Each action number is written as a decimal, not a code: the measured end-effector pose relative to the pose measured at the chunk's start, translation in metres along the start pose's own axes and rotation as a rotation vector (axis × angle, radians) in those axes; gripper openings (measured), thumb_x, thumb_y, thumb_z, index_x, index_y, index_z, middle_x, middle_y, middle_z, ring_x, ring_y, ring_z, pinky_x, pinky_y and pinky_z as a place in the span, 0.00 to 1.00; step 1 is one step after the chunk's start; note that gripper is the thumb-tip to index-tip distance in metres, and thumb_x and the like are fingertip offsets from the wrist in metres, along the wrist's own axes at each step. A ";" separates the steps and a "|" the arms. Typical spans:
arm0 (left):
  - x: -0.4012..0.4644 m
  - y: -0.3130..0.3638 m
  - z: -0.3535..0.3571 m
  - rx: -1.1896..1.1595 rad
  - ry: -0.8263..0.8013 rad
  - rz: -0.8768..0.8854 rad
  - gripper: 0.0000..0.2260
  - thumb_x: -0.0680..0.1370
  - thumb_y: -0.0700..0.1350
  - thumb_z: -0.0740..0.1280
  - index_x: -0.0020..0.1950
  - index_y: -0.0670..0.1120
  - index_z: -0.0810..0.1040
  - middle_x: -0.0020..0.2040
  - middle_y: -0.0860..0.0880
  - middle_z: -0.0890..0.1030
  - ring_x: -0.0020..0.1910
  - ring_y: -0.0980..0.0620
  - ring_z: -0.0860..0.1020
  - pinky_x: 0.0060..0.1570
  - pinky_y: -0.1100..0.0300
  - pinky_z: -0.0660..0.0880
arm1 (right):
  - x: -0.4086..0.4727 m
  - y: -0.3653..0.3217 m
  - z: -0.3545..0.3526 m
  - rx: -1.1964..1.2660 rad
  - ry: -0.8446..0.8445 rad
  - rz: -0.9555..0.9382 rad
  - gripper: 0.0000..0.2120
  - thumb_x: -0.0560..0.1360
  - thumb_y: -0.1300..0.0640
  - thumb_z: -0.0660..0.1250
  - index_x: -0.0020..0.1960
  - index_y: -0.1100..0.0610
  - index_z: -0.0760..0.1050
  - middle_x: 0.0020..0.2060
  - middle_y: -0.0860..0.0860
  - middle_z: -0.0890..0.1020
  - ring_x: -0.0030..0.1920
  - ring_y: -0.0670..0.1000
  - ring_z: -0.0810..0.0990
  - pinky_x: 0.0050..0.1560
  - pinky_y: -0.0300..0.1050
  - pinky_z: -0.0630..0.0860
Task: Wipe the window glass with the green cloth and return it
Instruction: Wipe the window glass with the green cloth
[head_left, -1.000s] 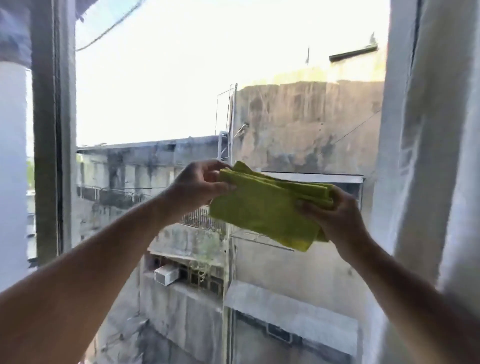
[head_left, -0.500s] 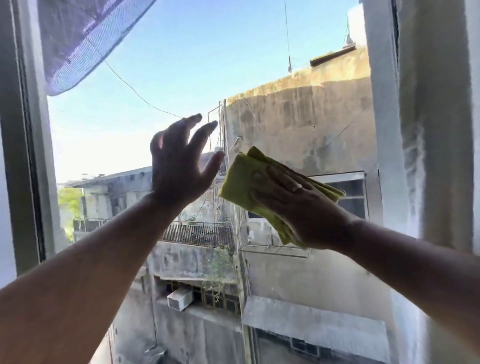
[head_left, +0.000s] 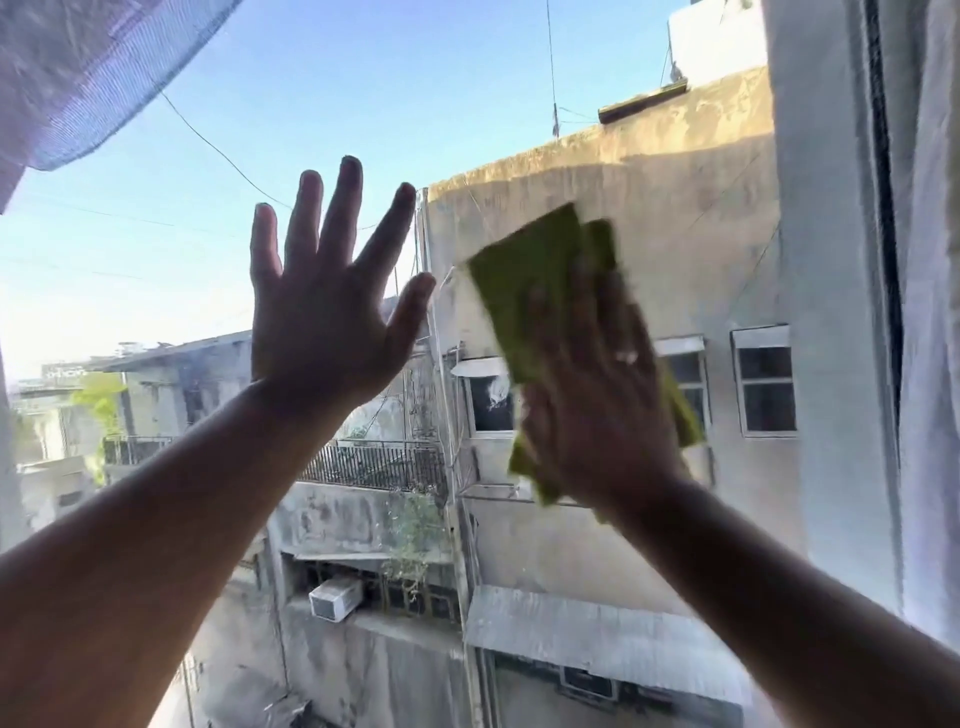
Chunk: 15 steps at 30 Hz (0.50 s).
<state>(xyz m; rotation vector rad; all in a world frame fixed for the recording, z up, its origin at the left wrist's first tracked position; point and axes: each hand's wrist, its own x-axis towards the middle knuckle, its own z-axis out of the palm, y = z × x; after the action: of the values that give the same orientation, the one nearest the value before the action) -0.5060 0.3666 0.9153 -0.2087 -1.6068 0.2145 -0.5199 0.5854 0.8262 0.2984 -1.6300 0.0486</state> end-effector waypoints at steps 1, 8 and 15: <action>0.000 -0.001 0.000 0.006 0.005 0.005 0.30 0.82 0.64 0.44 0.82 0.54 0.57 0.83 0.42 0.57 0.81 0.37 0.56 0.77 0.35 0.53 | -0.017 -0.025 0.007 0.036 -0.038 -0.169 0.32 0.83 0.44 0.50 0.82 0.55 0.48 0.82 0.61 0.50 0.82 0.63 0.48 0.80 0.64 0.52; -0.001 0.003 -0.003 -0.003 -0.006 -0.012 0.29 0.83 0.63 0.46 0.82 0.53 0.57 0.83 0.42 0.55 0.82 0.38 0.54 0.78 0.35 0.51 | -0.063 0.048 -0.010 -0.014 -0.097 -0.204 0.28 0.83 0.45 0.49 0.80 0.57 0.56 0.80 0.61 0.57 0.80 0.64 0.58 0.76 0.64 0.63; 0.000 -0.002 -0.005 -0.006 -0.031 0.000 0.29 0.83 0.64 0.43 0.82 0.54 0.55 0.83 0.42 0.54 0.82 0.39 0.53 0.78 0.35 0.51 | -0.039 -0.011 -0.004 0.002 -0.085 -0.125 0.31 0.80 0.48 0.56 0.81 0.53 0.54 0.80 0.60 0.58 0.80 0.64 0.56 0.80 0.63 0.56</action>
<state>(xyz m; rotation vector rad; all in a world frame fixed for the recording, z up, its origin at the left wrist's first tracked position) -0.5013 0.3652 0.9165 -0.2112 -1.6383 0.2143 -0.5115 0.5819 0.7866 0.4082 -1.6919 -0.0578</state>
